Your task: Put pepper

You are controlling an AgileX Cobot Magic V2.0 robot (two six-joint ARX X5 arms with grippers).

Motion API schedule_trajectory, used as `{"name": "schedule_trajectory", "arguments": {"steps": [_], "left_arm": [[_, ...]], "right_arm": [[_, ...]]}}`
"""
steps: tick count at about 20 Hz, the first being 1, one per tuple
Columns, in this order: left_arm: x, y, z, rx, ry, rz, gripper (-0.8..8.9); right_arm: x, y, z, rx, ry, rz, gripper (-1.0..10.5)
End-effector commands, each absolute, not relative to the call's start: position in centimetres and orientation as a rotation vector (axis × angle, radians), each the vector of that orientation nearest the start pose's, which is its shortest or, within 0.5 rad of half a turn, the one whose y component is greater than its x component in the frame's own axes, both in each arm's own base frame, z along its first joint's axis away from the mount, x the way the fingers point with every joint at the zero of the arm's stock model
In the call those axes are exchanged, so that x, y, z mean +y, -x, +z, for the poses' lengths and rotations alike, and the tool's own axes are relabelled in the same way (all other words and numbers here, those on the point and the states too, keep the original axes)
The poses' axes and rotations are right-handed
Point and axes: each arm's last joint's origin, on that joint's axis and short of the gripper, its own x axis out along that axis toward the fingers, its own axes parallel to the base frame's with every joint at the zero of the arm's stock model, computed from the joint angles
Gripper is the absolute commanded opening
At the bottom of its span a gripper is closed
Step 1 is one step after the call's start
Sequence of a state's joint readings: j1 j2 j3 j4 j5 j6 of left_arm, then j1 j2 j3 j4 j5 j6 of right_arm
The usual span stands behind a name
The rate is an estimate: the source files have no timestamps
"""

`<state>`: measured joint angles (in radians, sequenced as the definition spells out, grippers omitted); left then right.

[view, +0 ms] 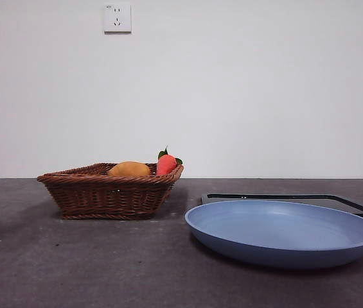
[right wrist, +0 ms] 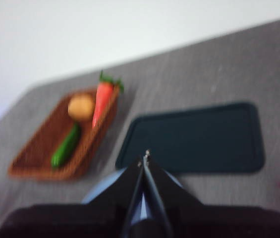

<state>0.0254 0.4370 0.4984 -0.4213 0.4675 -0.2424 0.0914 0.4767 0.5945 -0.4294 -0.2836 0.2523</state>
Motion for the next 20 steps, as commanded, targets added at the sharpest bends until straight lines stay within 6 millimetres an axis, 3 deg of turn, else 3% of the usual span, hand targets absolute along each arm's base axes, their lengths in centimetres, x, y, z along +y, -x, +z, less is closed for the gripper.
{"name": "schedule_trajectory", "arguments": {"steps": [1, 10, 14, 15, 16, 17, 18, 20], "left_arm": [[-1.1, -11.4, 27.1, 0.439, 0.214, -0.468, 0.06], [-1.3, -11.9, 28.9, 0.607, 0.163, -0.544, 0.06], [-1.3, -11.9, 29.0, 0.612, 0.166, -0.543, 0.16], [-1.3, -11.8, 28.9, 0.614, 0.167, -0.542, 0.62], [-1.3, -11.8, 28.9, 0.615, 0.167, -0.542, 1.84], [-1.3, -11.8, 28.9, 0.615, 0.167, -0.540, 3.19], [-1.3, -11.8, 28.9, 0.615, 0.167, -0.540, 3.83], [-1.3, -11.8, 29.0, 0.612, 0.166, -0.541, 3.89]], "right_arm": [[2.1, -11.4, 30.1, 0.433, -0.153, 0.411, 0.1], [2.2, -12.3, 31.2, 0.786, -0.039, 0.467, 0.1], [2.2, -12.4, 31.0, 0.804, -0.032, 0.470, 0.1], [2.2, -12.4, 31.0, 0.804, -0.032, 0.470, 0.2], [2.2, -12.4, 31.0, 0.804, -0.032, 0.470, 0.7], [2.2, -12.4, 31.0, 0.806, -0.039, 0.465, 1.7], [2.2, -12.5, 31.0, 0.811, -0.049, 0.459, 2.6], [2.2, -12.8, 30.9, 0.829, -0.081, 0.443, 3.5]]}}
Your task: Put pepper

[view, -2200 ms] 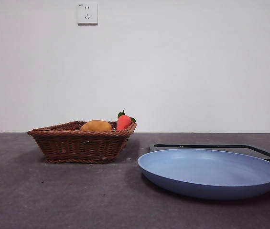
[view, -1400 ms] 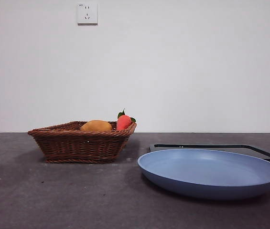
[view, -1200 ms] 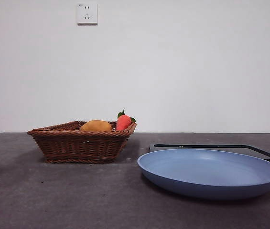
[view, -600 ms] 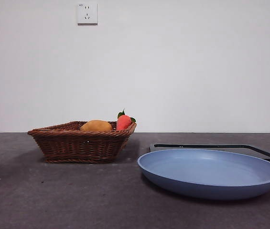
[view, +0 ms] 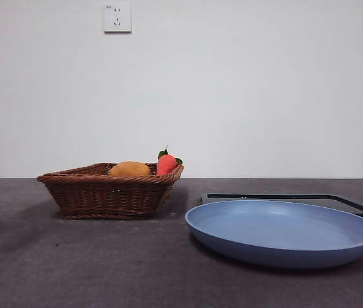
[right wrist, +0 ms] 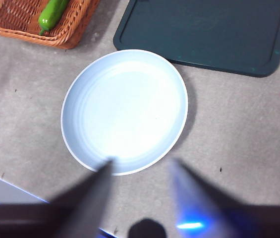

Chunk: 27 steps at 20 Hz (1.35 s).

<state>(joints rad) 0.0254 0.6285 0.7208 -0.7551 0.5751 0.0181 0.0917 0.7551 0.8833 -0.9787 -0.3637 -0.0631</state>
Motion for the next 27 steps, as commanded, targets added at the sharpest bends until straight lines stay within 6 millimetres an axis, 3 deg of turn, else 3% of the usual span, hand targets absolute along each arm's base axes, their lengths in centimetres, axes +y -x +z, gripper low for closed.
{"name": "schedule_trajectory", "arguments": {"steps": [1, 4, 9, 18, 24, 27], "left_arm": [[-1.3, -11.8, 29.1, 0.611, 0.165, -0.541, 3.89], [-1.3, -11.8, 29.1, 0.611, 0.167, -0.541, 3.89], [-1.3, -11.8, 29.1, 0.611, 0.169, -0.542, 3.89], [-1.3, -11.8, 29.1, 0.611, 0.169, -0.542, 3.89], [-1.3, -11.8, 29.1, 0.612, 0.169, -0.542, 3.89], [-1.3, -11.8, 29.1, 0.612, 0.169, -0.542, 3.89]], "right_arm": [[2.3, -13.0, 30.7, 0.841, -0.082, 0.442, 3.5], [2.4, -14.0, 30.3, 0.875, -0.088, 0.440, 3.5], [2.7, -17.9, 28.5, 0.945, -0.117, 0.431, 3.5], [3.7, -25.3, 21.1, 1.184, -0.149, 0.420, 3.5], [5.1, -27.3, 17.3, 1.269, -0.118, 0.456, 3.2], [5.6, -27.5, 16.1, 1.306, -0.110, 0.466, 2.4]]}}
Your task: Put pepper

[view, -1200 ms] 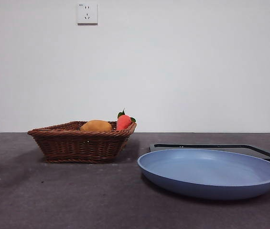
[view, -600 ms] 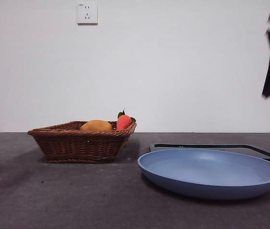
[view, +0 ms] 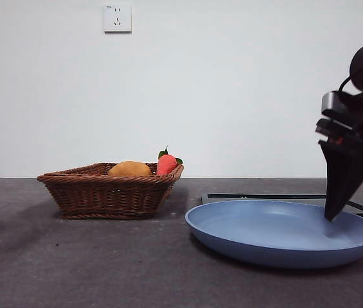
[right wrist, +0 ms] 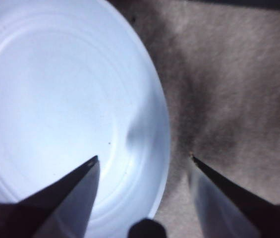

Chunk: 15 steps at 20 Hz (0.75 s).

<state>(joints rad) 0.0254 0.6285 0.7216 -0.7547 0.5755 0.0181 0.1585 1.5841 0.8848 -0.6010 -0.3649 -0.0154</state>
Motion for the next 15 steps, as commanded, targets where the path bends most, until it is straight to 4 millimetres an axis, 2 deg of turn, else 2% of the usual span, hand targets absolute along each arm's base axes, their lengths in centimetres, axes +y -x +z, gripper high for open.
{"name": "schedule_trajectory", "arguments": {"steps": [1, 4, 10, 13, 15], "left_arm": [[-1.3, -11.8, 29.1, 0.612, 0.169, -0.541, 3.89], [-1.3, -11.8, 29.1, 0.612, 0.169, -0.541, 3.89], [-1.3, -12.1, 29.3, 0.593, 0.181, -0.539, 3.88], [-1.7, -13.0, 30.2, 0.589, 0.179, -0.539, 3.88], [-2.1, -14.3, 31.2, 0.598, 0.159, -0.531, 3.88]], "right_arm": [[5.7, -27.6, 15.9, 1.315, -0.112, 0.466, 1.9], [5.7, -27.6, 15.8, 1.317, -0.112, 0.465, 0.0], [5.6, -27.4, 16.4, 1.306, -0.144, 0.449, 0.1], [5.4, -26.6, 18.6, 1.246, -0.151, 0.445, 0.1], [5.1, -25.8, 20.5, 1.190, -0.158, 0.440, 0.1]]}}
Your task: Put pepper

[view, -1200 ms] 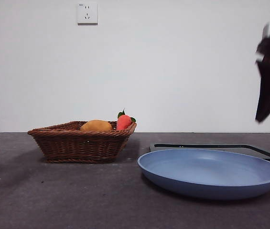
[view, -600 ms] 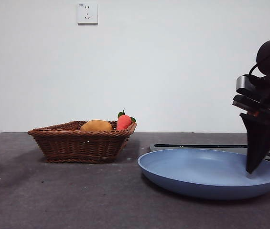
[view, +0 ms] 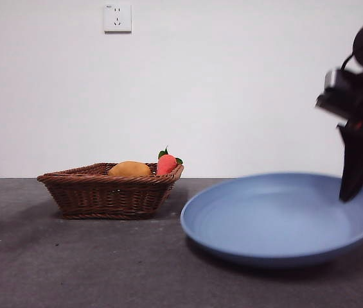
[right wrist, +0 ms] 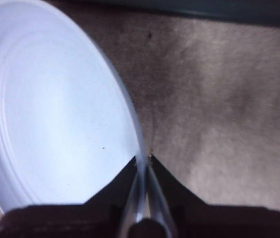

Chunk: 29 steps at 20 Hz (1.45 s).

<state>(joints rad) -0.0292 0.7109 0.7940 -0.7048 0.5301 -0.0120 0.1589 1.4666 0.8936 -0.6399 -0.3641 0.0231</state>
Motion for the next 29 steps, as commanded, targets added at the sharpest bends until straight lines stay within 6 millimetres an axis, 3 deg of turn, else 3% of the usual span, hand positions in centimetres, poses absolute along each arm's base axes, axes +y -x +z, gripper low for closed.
{"name": "schedule_trajectory", "arguments": {"steps": [1, 5, 9, 13, 19, 23, 27, 29], "left_arm": [[-2.5, -15.1, 31.6, 0.605, 0.150, -0.536, 3.88], [-4.8, -19.4, 32.8, 0.665, 0.094, -0.542, 3.88], [-8.1, -24.4, 32.4, 0.720, 0.017, -0.515, 3.88], [-11.4, -29.3, 30.7, 0.804, -0.061, -0.456, 3.88], [-15.1, -35.5, 26.3, 0.914, -0.140, -0.389, 3.87], [-16.3, -38.3, 22.7, 0.963, -0.155, -0.371, 3.87], [-16.7, -39.3, 19.6, 1.009, -0.156, -0.342, 3.87], [-17.0, -39.4, 19.3, 1.008, -0.158, -0.344, 3.87]], "right_arm": [[4.9, -25.2, 21.4, 1.163, -0.159, 0.438, 0.1], [3.9, -22.8, 25.0, 1.042, -0.173, 0.420, 0.1], [2.9, -20.3, 27.9, 0.932, -0.194, 0.391, 0.1], [2.2, -18.2, 30.1, 0.834, -0.209, 0.368, 0.1], [2.0, -16.1, 32.3, 0.733, -0.213, 0.368, 0.1], [2.0, -15.9, 32.4, 0.729, -0.219, 0.367, 0.1], [2.0, -15.9, 32.4, 0.729, -0.218, 0.367, 0.1], [2.0, -15.9, 32.4, 0.729, -0.218, 0.367, 0.1]]}}
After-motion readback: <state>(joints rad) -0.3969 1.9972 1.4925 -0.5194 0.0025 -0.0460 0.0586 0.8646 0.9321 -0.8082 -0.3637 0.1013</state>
